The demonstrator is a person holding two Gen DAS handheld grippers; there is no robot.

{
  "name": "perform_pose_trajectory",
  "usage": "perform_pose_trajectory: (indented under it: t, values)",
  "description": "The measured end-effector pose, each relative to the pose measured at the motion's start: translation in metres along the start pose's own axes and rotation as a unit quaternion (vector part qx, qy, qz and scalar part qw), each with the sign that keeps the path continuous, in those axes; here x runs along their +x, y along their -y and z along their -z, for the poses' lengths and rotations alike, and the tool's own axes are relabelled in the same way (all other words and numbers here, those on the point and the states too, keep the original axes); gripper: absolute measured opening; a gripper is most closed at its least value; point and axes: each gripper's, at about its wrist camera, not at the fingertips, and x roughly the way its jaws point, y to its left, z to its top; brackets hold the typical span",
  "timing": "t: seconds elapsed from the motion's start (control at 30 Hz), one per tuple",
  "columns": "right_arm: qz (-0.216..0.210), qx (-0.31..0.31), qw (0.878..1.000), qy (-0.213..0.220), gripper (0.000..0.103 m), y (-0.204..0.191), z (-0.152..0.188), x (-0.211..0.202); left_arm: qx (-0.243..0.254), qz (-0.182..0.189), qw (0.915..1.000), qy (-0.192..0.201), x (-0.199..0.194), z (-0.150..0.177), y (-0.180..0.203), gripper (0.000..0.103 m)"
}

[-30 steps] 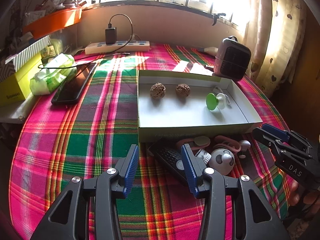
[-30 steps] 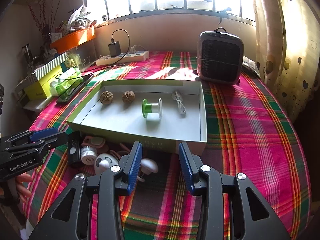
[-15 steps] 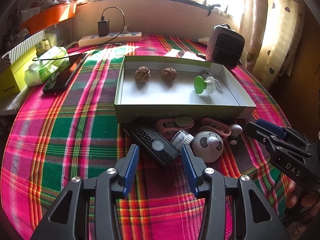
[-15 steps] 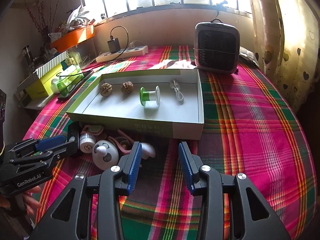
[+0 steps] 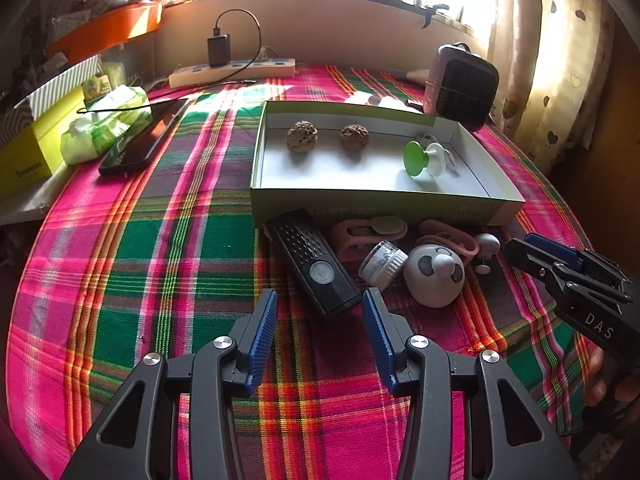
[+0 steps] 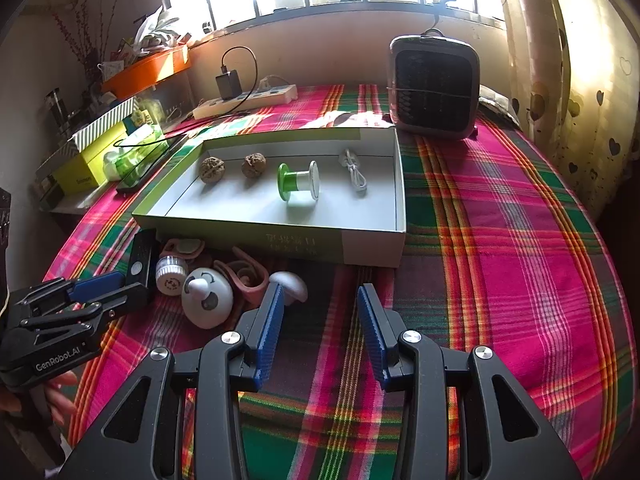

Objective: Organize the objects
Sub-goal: 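Withdraw both tools from the box toward the black remote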

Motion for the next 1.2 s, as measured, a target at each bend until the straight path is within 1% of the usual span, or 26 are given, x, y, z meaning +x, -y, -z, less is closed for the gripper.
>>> perform_pose_trajectory:
  t: [0.27,0.67,0.87,0.97,1.2]
  values:
    - [-0.001,-0.003,1.000,-0.006,0.040,-0.001,0.002,0.002,-0.006,-0.017,0.9998,0.008,-0.007,0.001,-0.015,0.043]
    - [-0.014,-0.009,1.000,-0.026,0.040,-0.012,-0.001,0.015,-0.022,-0.027,0.9993,0.011,-0.009,0.003,-0.033,0.043]
    - [-0.011,-0.020,0.999,-0.037,0.040,-0.018,-0.004,0.024,-0.030,-0.020,0.9992,0.016,-0.011,0.002,-0.039,0.043]
    - [0.000,-0.027,0.999,-0.043,0.046,-0.021,-0.005,0.028,-0.032,-0.014,0.9992,0.018,-0.012,0.001,-0.041,0.043]
    - [0.019,-0.039,0.998,-0.047,0.046,-0.024,-0.008,0.034,-0.031,-0.008,0.9993,0.020,-0.009,-0.005,-0.041,0.043]
